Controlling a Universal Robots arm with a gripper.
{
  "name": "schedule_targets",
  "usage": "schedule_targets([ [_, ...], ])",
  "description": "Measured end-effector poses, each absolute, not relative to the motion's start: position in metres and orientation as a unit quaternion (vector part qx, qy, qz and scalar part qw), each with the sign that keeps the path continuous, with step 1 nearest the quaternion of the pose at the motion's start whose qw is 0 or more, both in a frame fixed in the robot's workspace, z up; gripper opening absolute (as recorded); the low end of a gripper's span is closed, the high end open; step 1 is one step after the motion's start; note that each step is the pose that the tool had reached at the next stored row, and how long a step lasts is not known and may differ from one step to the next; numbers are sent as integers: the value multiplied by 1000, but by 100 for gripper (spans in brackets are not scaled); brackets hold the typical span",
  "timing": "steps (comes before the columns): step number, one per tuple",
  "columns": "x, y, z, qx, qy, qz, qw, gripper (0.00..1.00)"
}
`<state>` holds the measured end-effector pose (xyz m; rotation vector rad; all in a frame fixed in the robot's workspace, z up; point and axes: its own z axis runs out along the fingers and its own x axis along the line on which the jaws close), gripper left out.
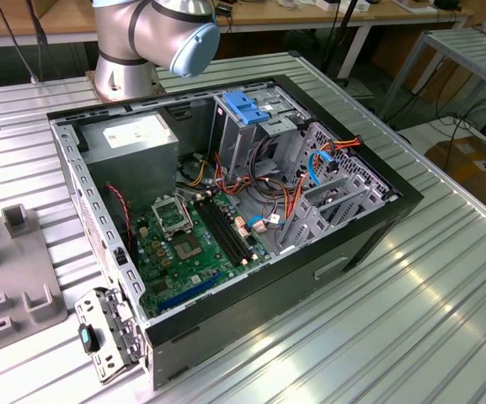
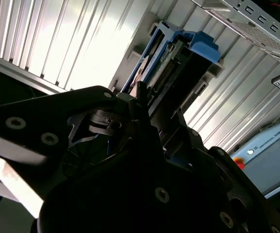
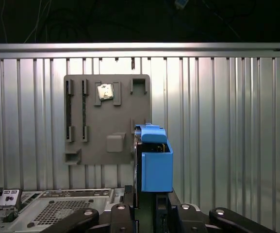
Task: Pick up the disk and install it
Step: 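Pick up the disk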
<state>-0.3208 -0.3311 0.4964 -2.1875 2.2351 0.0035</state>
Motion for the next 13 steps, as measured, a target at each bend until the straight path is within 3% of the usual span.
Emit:
schedule_targets([
  [13,-310,-331,496,-699,715,1,7,35],
])
